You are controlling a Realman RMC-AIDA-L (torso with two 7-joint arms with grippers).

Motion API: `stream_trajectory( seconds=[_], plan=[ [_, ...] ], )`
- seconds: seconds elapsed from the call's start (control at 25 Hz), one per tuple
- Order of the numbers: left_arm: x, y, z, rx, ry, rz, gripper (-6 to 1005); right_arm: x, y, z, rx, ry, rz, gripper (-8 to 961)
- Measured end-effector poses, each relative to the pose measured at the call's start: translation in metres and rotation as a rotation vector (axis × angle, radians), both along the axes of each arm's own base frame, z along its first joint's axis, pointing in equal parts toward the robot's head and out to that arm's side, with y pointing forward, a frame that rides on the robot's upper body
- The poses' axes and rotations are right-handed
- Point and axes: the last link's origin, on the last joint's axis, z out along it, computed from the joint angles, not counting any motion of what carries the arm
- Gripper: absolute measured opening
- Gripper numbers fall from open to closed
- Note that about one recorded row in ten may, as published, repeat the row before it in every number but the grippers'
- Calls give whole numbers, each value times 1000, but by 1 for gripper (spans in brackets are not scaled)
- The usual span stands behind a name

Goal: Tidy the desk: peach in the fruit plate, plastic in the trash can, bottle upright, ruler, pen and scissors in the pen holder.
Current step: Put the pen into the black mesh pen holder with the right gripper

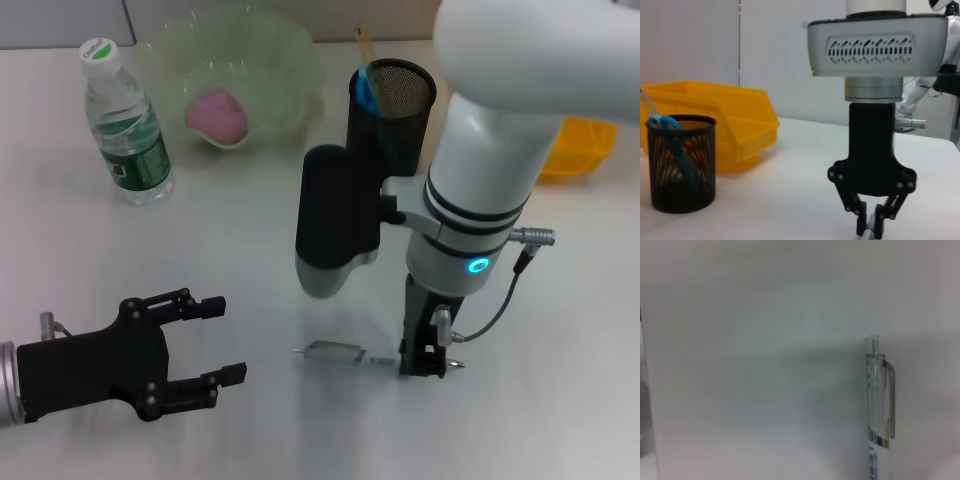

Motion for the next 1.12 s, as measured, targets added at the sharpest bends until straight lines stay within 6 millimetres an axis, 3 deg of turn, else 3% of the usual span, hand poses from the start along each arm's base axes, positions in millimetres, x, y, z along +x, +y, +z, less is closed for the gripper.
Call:
stream_trajectory(
  seconds=[0.2, 0.52, 0.64, 1.12],
  plan=[
    [3, 0, 4, 13, -30, -1, 754, -8, 7, 15, 20, 101, -31, 135],
    [4, 2, 10, 44, -74, 12, 754, -4, 15, 40, 59, 250, -47, 139],
    [5, 3, 12, 50, -90, 27, 754, 7, 20, 56, 90, 369, -66, 140],
    [16, 7, 9, 44, -168, 61, 754, 51, 13, 85, 148, 876, -40, 146]
  ],
)
